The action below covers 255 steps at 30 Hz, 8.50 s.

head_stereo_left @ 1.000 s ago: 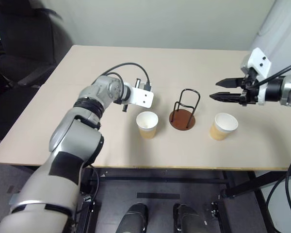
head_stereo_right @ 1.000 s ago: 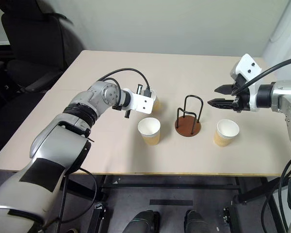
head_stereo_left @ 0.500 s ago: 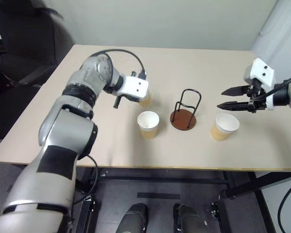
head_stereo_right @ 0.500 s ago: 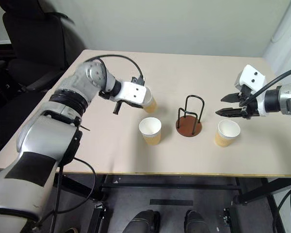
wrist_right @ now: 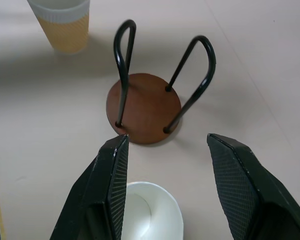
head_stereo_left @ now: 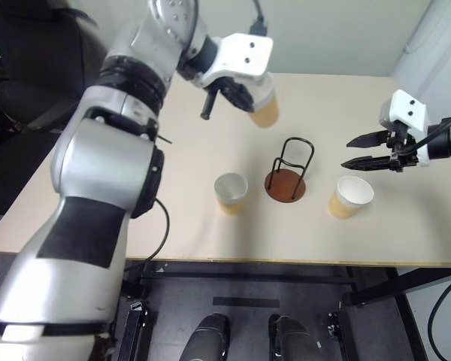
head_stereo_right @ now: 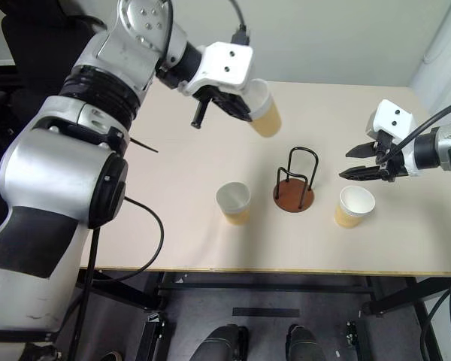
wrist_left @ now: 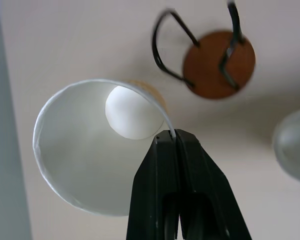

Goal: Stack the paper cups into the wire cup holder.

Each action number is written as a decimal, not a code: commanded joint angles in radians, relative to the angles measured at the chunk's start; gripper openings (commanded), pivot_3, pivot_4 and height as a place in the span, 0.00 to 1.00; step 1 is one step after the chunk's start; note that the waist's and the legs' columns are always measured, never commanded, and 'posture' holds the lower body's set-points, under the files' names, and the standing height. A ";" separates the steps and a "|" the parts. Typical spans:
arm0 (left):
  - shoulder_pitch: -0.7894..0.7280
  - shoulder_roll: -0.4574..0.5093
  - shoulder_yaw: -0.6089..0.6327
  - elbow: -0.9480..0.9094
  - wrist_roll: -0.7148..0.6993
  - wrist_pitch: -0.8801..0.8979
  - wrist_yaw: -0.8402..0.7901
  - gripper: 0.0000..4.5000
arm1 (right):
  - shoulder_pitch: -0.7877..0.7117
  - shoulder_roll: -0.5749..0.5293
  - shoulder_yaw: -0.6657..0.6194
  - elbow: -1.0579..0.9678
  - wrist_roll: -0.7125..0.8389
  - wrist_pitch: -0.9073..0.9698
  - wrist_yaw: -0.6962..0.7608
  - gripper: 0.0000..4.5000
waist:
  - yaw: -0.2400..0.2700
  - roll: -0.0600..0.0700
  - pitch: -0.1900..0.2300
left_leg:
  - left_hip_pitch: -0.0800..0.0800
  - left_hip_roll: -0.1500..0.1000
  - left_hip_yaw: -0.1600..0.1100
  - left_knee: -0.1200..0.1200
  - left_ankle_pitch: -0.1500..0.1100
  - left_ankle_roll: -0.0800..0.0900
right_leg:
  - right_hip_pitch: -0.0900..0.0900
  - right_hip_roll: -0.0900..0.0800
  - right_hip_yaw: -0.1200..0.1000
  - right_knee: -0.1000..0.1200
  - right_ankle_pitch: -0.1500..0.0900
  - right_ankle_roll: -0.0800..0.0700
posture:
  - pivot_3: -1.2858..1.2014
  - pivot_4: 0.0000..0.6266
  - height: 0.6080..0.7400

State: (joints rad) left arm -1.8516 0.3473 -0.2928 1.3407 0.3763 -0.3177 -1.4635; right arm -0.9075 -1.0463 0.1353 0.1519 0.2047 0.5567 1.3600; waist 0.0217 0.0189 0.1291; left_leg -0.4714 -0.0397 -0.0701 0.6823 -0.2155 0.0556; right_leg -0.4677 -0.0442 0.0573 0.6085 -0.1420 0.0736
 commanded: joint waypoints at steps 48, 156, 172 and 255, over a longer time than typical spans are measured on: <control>0.090 -0.196 -0.060 -0.010 0.025 -0.046 -0.041 0.09 | 0.067 -0.076 -0.069 -0.104 0.014 0.038 -0.010 0.55 | 0.004 0.000 0.000 | 0.001 0.000 0.002 0.017 -0.005 0.007 | 0.008 -0.001 0.001 0.001 0.002 0.009 | 0.52 0.24 1.00; 0.427 0.369 -0.215 -0.300 -0.847 0.276 -0.151 1.00 | -0.284 0.160 0.232 -0.092 -0.331 -0.318 0.251 0.01 | -0.011 0.003 -0.001 | 0.000 0.001 -0.005 -0.001 0.007 -0.013 | -0.001 0.001 -0.003 0.001 -0.006 -0.011 | 0.52 0.24 1.00; 0.421 0.364 -0.208 -0.290 -0.833 0.270 -0.151 1.00 | -0.364 0.180 0.245 -0.144 -0.279 -0.284 0.254 0.01 | -0.014 0.003 -0.001 | 0.000 0.001 -0.006 -0.001 0.008 -0.012 | -0.001 0.002 -0.003 0.002 -0.005 -0.013 | 0.52 0.24 1.00; 0.417 0.330 -0.183 -0.290 -0.825 0.298 -0.151 1.00 | -0.316 0.328 0.262 -0.148 -0.235 -0.171 0.204 0.81 | -0.017 0.002 -0.001 | 0.000 0.001 -0.004 0.000 0.010 -0.014 | -0.001 0.002 -0.004 0.002 -0.004 -0.013 | 0.52 0.24 1.00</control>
State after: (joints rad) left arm -1.3971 0.6822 -0.5196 1.0507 -0.4478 -0.0220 -1.5830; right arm -1.1913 -0.7129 0.4729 0.0433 -0.0592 0.3439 1.5873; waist 0.0047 0.0210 0.1280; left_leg -0.4714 -0.0392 -0.0740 0.6821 -0.2055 0.0416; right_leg -0.4685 -0.0419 0.0532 0.6108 -0.1461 0.0602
